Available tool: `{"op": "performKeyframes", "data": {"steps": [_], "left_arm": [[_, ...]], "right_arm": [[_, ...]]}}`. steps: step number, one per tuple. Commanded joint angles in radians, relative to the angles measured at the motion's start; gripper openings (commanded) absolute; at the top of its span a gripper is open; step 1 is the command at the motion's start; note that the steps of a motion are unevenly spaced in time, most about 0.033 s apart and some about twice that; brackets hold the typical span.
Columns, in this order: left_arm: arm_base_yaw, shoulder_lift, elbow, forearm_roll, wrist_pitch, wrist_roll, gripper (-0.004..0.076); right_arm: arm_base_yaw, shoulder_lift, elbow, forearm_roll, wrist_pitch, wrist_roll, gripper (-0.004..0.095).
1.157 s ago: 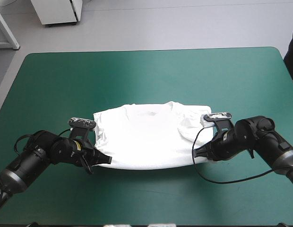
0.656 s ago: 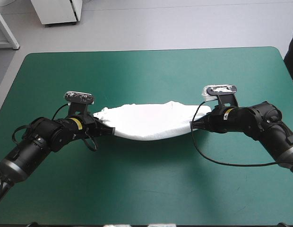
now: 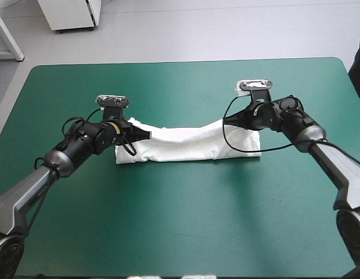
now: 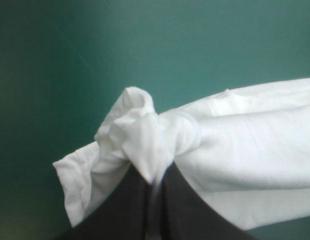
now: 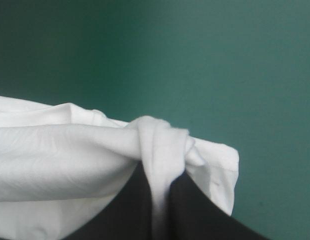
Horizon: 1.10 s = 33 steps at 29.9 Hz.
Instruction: Fold the cloth
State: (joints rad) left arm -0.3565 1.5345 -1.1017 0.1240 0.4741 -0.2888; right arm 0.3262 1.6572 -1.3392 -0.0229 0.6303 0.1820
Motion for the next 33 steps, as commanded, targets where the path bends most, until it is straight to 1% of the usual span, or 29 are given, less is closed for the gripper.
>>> {"op": "performKeyframes", "data": {"steps": [1,3,7,9,11,12,13,17,19,22,25,30,33], "left_arm": [[0.002,0.009,-0.036,-0.003,-0.072,-0.009,-0.001],[0.002,0.031,-0.036,-0.003,-0.072,-0.009,-0.001],[0.002,0.055,-0.038,-0.003,-0.053,-0.007,-0.0009],[0.002,0.055,-0.045,-0.003,-0.03,0.011,-0.0006],[0.002,0.053,-0.066,-0.003,0.003,0.036,0.0017],[0.002,0.051,-0.079,-0.003,0.023,0.05,0.0041],[0.002,0.047,-0.092,-0.004,0.044,0.053,0.0073],[0.002,0.029,-0.14,-0.003,0.136,0.073,0.0218],[0.002,0.018,-0.156,0.0,0.178,0.081,0.0278],[0.002,-0.003,-0.168,0.004,0.237,0.123,0.0331],[0.002,-0.045,-0.172,0.004,0.302,0.144,0.0357],[-0.002,-0.163,-0.172,-0.053,0.413,0.208,0.0361],[-0.02,-0.244,-0.172,-0.181,0.44,0.344,0.0356]], "right_arm": [[-0.008,0.012,-0.053,-0.017,-0.048,-0.012,-0.0013],[-0.008,0.034,-0.053,-0.01,-0.037,-0.012,-0.0013],[-0.008,0.068,-0.053,-0.005,0.029,-0.025,-0.0006],[-0.008,0.07,-0.053,0.016,0.05,-0.068,0.0032],[-0.008,0.068,-0.06,0.052,0.069,-0.109,0.0107],[-0.008,0.066,-0.067,0.064,0.083,-0.114,0.0144],[-0.008,0.066,-0.079,0.08,0.104,-0.124,0.0203],[-0.008,0.066,-0.138,0.087,0.205,-0.142,0.039],[-0.008,0.059,-0.17,0.08,0.264,-0.144,0.0452],[-0.008,0.026,-0.201,0.063,0.328,-0.144,0.0474],[-0.008,-0.026,-0.203,0.036,0.373,-0.144,0.0475],[-0.008,-0.13,-0.203,-0.07,0.47,-0.119,0.0475],[-0.008,-0.2,-0.203,-0.145,0.522,-0.094,0.0475]]}}
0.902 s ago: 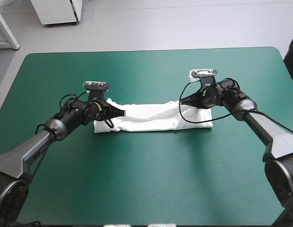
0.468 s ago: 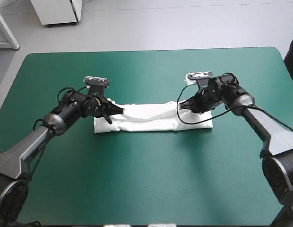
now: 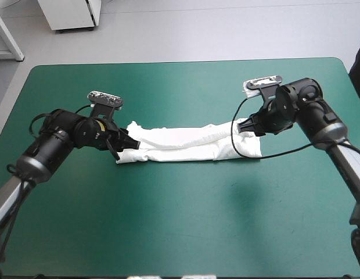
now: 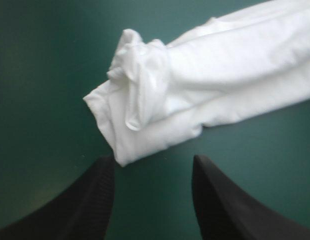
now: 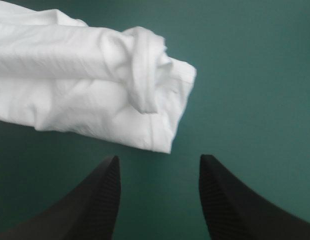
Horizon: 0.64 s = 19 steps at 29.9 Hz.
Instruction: Fold the cloth
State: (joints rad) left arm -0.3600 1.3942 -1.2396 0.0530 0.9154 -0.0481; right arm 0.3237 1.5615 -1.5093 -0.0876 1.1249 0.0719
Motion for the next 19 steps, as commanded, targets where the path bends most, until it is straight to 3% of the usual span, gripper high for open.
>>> {"op": "performKeyframes", "data": {"steps": [1,3,5,6,12,19], "left_arm": [[-0.028,-0.132,-0.035,-0.178,-0.001,0.17,0.0337],[-0.052,-0.175,-0.035,-0.281,-0.005,0.259,0.0232],[-0.076,-0.196,-0.035,-0.354,-0.01,0.293,0.0042],[-0.088,-0.196,-0.037,-0.381,-0.01,0.325,-0.0005],[-0.107,-0.124,-0.066,-0.442,-0.011,0.399,-0.001],[-0.107,0.049,-0.14,-0.482,-0.075,0.46,-0.001]], "right_arm": [[-0.006,-0.131,-0.033,-0.103,0.038,0.023,0.0475],[-0.006,-0.179,-0.033,-0.154,0.055,0.046,0.0474],[-0.006,-0.23,-0.033,-0.209,0.077,0.064,0.0474],[-0.013,-0.256,-0.033,-0.226,0.084,0.072,0.0474],[-0.179,-0.368,-0.033,-0.2,0.1,0.086,0.0474],[-0.349,-0.381,-0.029,-0.061,0.024,0.057,0.0473]]}}
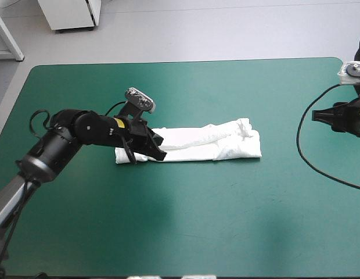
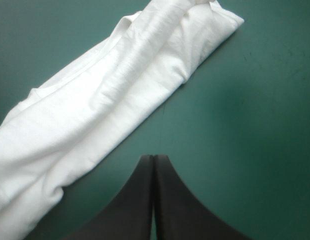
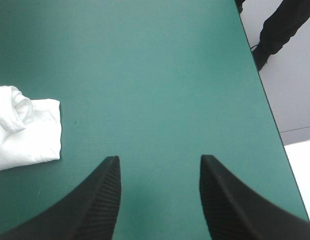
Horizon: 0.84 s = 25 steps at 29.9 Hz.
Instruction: Fold the cloth
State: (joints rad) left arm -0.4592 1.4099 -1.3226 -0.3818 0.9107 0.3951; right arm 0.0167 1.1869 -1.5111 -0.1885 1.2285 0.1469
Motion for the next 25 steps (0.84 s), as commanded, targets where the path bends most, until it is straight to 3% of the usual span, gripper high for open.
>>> {"op": "performKeyframes", "data": {"steps": [1,13,19,25], "left_arm": [[-0.007,0.06,-0.073,-0.047,-0.071,0.017,-0.001],[-0.007,0.39,-0.216,-0.041,-0.131,0.017,-0.001],[-0.007,0.503,-0.271,-0.041,-0.12,0.015,-0.001],[-0.007,0.578,-0.303,-0.047,-0.112,0.015,-0.001]], "right_arm": [[-0.051,0.005,-0.027,0.064,-0.092,-0.02,0.0473],[-0.077,0.239,-0.027,0.438,-0.124,-0.211,0.0473],[-0.077,0.34,-0.027,0.57,-0.107,-0.312,0.0478],[-0.077,0.435,-0.027,0.632,-0.083,-0.342,0.06]]}}
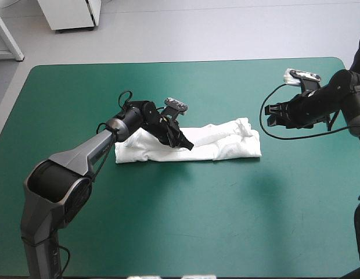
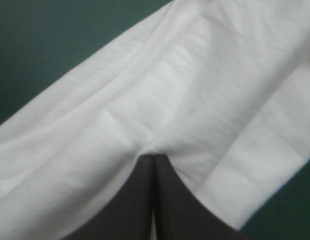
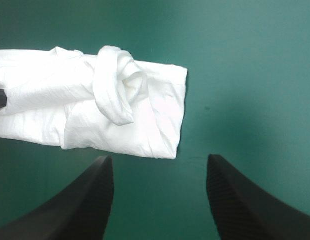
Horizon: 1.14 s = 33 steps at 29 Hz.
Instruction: Fold the cloth
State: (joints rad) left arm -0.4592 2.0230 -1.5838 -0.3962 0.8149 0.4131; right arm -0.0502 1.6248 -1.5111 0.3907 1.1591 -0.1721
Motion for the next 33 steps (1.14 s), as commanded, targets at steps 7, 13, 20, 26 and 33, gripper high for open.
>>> {"op": "performKeyframes", "data": {"steps": [7,13,20,26,33], "left_arm": [[-0.007,-0.015,-0.06,-0.035,-0.009,-0.003,-0.001],[-0.007,-0.015,-0.06,-0.029,-0.007,-0.003,-0.001],[-0.007,-0.015,-0.06,-0.029,0.013,-0.002,-0.001],[-0.007,-0.015,-0.06,-0.029,0.022,-0.002,-0.001],[-0.007,-0.015,-0.087,-0.026,0.025,-0.002,-0.001]], "right_arm": [[-0.01,0.087,-0.027,0.128,-0.007,-0.076,0.0637],[-0.01,0.176,-0.027,0.22,-0.025,-0.139,0.0637],[-0.01,0.283,-0.027,0.257,-0.032,-0.184,0.0637],[-0.008,0.353,-0.027,0.308,-0.032,-0.215,0.0637],[0.021,0.416,-0.026,0.345,-0.013,-0.234,0.0626]]}}
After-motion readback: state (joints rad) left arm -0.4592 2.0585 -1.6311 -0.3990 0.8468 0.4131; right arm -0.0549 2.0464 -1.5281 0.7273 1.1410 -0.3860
